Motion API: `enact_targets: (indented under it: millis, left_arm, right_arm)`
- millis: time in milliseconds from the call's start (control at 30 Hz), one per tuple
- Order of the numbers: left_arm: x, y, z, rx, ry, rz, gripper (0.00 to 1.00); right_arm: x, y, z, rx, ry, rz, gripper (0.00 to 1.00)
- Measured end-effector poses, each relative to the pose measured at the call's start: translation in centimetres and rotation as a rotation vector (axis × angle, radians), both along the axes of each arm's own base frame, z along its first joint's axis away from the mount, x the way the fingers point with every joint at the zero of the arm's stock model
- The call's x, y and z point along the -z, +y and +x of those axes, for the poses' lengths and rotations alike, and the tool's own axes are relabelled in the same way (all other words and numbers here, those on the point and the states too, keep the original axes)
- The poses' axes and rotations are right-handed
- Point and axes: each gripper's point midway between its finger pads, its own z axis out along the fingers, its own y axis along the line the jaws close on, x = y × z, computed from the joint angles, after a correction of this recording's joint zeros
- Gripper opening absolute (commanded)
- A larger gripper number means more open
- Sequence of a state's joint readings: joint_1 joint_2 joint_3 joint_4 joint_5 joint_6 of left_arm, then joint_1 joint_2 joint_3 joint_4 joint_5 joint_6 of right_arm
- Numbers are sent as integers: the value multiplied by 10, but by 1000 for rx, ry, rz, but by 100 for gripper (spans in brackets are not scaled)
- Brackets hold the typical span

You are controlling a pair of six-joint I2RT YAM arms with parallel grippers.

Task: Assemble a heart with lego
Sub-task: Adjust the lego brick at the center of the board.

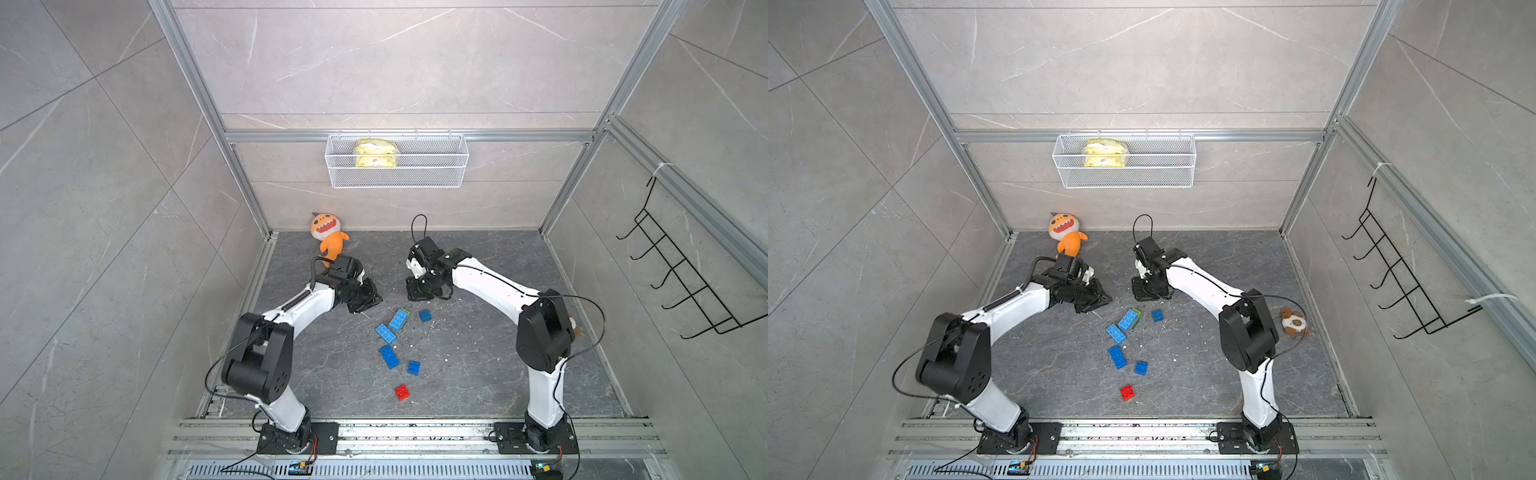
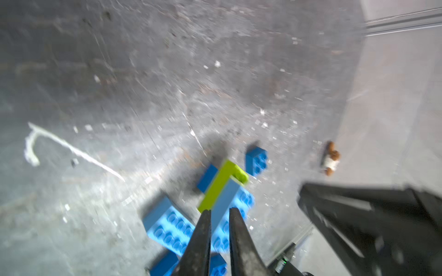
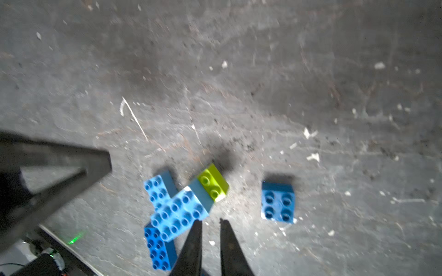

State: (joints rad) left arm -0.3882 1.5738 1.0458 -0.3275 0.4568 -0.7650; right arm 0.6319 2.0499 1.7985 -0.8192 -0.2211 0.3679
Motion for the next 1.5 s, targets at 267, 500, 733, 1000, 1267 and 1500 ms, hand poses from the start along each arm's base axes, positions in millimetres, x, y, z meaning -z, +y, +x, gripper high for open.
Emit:
enact_targets:
  millis: [267,500,733,1000,1267,1500]
  left_arm:
    - [-35,-30,-70,94,-63,-98,15]
    - [-17,-60,-95,157,-2,-90,14]
    - [4,-62,-93,143,46,-67,14]
    - [16,-61,-91,133,63,-42,15]
    - [21,-59,-86,115,56,-21,16]
    - [23,-53,-79,85,41,0,23]
  right_arm:
    - [30,38,19,-73,71,44,15]
    - [63,29,-2,-98,176,7,15]
    - [90,11,-25,-104,250,-53,16]
    - [83,-8,-40,-99,243,-84,16]
    - [69,-17,-49,-96,221,-83,17]
    - [62,-26,-61,-95,214,-82,17]
